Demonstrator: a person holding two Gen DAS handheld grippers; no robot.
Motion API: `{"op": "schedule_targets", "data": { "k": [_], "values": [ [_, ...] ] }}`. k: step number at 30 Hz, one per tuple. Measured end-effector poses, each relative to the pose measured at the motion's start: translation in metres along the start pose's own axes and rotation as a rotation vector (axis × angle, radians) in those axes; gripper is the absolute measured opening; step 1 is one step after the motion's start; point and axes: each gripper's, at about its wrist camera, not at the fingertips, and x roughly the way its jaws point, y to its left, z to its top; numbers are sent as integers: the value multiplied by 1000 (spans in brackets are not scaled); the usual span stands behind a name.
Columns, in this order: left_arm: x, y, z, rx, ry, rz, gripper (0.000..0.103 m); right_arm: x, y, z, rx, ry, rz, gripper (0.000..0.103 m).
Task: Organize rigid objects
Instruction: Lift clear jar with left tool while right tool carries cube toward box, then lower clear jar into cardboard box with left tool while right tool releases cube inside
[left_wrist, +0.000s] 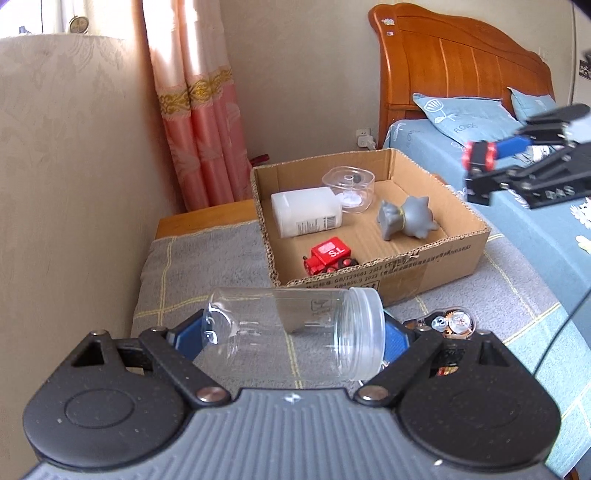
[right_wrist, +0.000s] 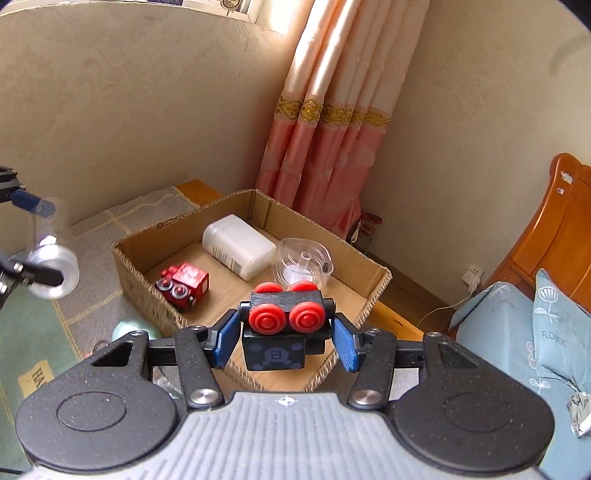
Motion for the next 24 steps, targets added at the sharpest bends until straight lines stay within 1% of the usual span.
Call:
{"op": "schedule_targets", "data": {
  "k": [3, 5, 6, 7, 9, 10, 13, 18, 24],
  "values": [
    [-1, -3, 3, 9, -6, -6, 91, 14, 2, 5, 0, 13, 4, 59],
    [-1, -5, 5, 14, -11, -9, 91, 21, 5, 6, 4, 30, 12, 61],
    [-1, -5, 7, 16, -14, -10, 91, 23, 7, 5, 4, 32, 16, 65],
    [-1, -7, 9, 20, -18, -12, 91, 24, 9, 3, 1, 32, 19, 71],
    [-2, -9, 14, 33, -27, -16, 91, 22, 15, -1, -15, 30, 18, 76],
    [-2, -10, 17, 39, -31, -19, 91, 20, 17, -4, -16, 28, 16, 80],
    [-2, -16, 28, 61, -46, -31, 91, 12, 19, -11, 5, 19, 15, 86],
    [7, -27, 53, 84, -58, -73, 91, -2, 17, -23, 85, 22, 13, 92],
    [34, -41, 98, 71, -46, -139, 91, -20, 19, -38, 179, 14, -12, 100]
  ]
}}
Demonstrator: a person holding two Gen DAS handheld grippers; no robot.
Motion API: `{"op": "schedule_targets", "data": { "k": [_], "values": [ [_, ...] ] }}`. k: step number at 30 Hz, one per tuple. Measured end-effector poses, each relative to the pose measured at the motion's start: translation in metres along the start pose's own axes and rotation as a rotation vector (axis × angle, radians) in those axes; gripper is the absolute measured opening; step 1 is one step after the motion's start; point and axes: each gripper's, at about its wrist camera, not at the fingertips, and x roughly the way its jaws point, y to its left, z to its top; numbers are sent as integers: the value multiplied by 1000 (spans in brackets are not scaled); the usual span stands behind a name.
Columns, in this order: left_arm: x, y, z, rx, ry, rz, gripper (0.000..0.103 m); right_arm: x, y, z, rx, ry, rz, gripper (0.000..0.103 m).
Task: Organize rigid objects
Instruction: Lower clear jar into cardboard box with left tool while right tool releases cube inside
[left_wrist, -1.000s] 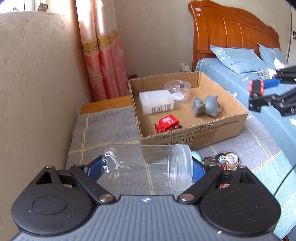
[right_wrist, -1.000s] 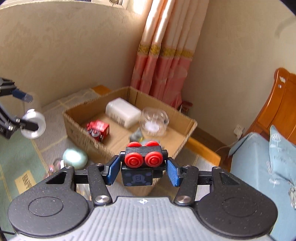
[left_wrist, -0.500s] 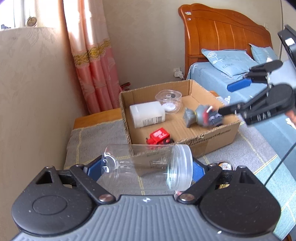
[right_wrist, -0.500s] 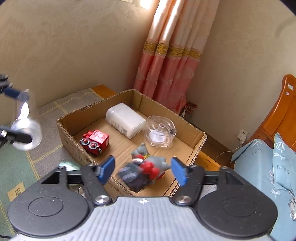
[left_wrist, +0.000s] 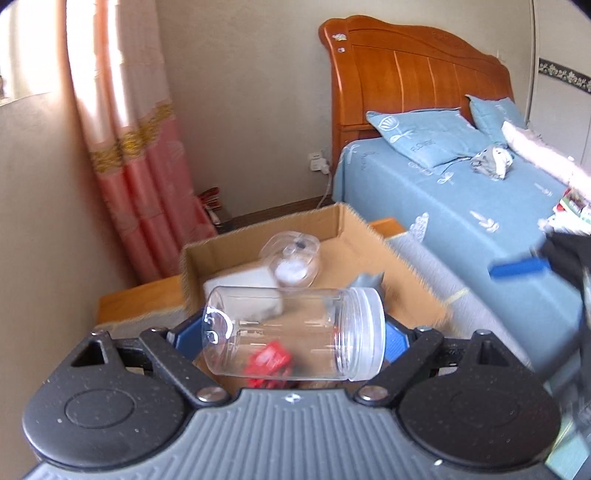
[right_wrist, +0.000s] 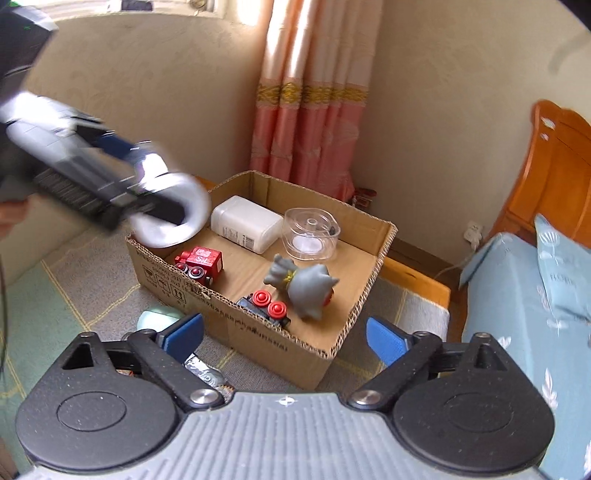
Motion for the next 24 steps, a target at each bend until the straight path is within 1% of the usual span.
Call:
{"op": "schedule_targets", "data": {
  "k": [3, 8, 12, 16, 19, 21, 22, 24],
  "values": [
    [18, -7, 24, 19, 11, -15, 91, -10, 0, -5, 30, -15, -11, 101],
    [50, -25, 54, 46, 47, -31, 91, -20, -6, -10, 56, -24, -20, 102],
    [75, -38, 71, 15, 78, -31, 91, -26, -12, -15, 73, -27, -38, 102],
    [100, -44, 79, -49, 114, -6, 91, -31, -16, -18, 75, -31, -60, 102],
    [116, -45, 77, -130, 112, 5, 92, -35, -18, -21, 74, -32, -76, 102],
    [122, -43, 73, -175, 114, -7, 94, -37, -18, -23, 72, -31, -79, 102],
    [125, -43, 71, -179, 127, -15, 94, -38, -19, -24, 72, -32, -78, 102],
    [127, -44, 68, -168, 144, -5, 94, -39, -19, -26, 73, -33, -78, 103]
  ]
}}
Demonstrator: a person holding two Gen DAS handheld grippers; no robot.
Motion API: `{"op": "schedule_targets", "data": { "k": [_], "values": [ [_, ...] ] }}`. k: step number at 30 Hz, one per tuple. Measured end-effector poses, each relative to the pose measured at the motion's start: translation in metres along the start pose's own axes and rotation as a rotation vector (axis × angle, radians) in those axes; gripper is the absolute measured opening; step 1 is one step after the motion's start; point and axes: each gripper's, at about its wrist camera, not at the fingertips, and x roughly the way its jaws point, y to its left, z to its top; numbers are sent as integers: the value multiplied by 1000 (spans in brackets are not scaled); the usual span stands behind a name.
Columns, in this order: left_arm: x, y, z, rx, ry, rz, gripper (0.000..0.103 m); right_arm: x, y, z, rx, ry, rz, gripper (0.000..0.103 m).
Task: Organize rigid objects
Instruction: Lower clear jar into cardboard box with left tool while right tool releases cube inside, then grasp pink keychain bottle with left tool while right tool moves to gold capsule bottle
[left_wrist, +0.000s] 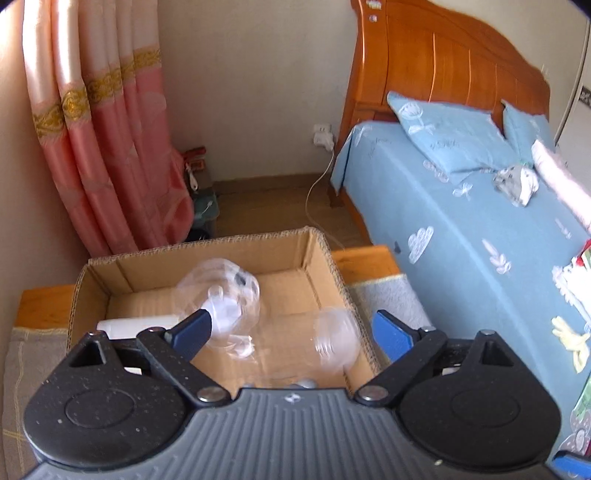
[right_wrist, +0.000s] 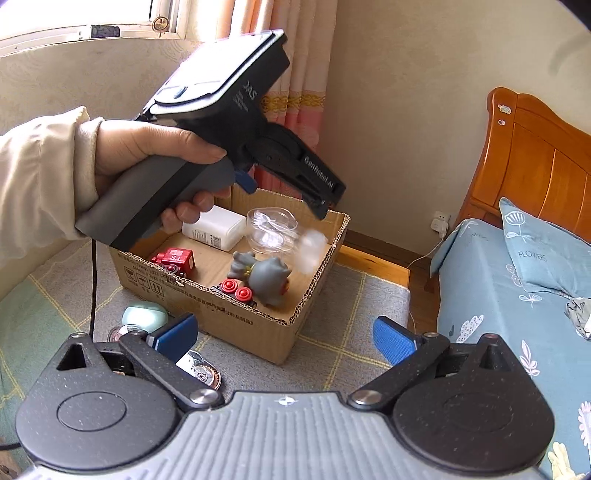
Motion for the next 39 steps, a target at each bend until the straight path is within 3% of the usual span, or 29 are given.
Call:
{"op": "schedule_targets", "data": {
  "k": [7, 15, 21, 30, 39],
  "values": [
    [-17, 7, -15, 69, 20, 22, 94, 4, 2, -2, 8, 14, 25, 103],
    [-55, 16, -32, 107, -17, 34, 99, 9, 13, -5, 34, 37, 46, 103],
    [-81, 24, -61, 137, -42, 15, 100, 14, 23, -13, 80, 75, 48, 103],
    [-101, 34, -119, 231, -45, 71, 100, 16, 32, -32, 176, 121, 28, 103],
    [-116, 58, -177, 133, -73, 78, 100, 22, 48, -46, 246, 144, -10, 103]
  ]
}}
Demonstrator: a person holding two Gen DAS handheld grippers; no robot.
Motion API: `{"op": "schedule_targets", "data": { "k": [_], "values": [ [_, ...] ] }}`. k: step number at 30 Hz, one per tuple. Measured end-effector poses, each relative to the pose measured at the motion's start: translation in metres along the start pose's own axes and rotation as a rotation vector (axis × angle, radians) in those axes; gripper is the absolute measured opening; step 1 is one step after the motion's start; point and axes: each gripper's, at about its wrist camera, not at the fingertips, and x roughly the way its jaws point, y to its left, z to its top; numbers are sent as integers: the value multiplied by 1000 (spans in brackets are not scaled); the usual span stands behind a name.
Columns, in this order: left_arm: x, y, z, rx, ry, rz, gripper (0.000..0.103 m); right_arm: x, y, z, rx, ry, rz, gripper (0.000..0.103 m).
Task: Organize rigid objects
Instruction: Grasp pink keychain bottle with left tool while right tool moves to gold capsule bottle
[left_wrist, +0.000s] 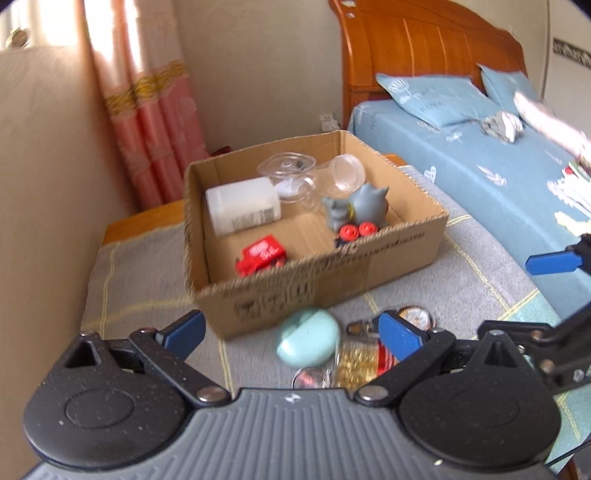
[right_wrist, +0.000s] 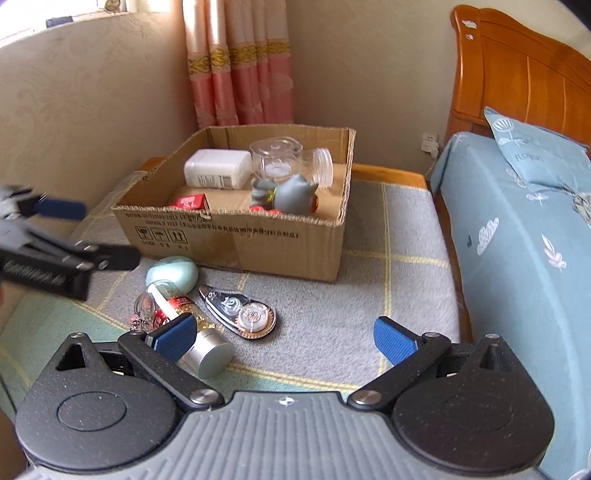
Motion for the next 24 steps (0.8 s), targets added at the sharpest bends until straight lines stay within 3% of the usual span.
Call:
{"op": "schedule_targets", "data": {
  "k": [4, 9, 17, 24],
  "values": [
    [2, 8, -28, -47, -9, 49, 100, 15, 10, -8, 35, 8, 13, 103],
    [7, 18, -56, -15, 23, 165, 100, 32, 22, -19, 53, 25, 41, 103],
    [28, 50, -90, -129, 131, 186, 100, 39, 44, -18, 19, -9, 38, 103],
    [12, 68, -83, -193, 111, 210, 100, 51, 71, 4, -55, -26, 35, 103]
  ]
}}
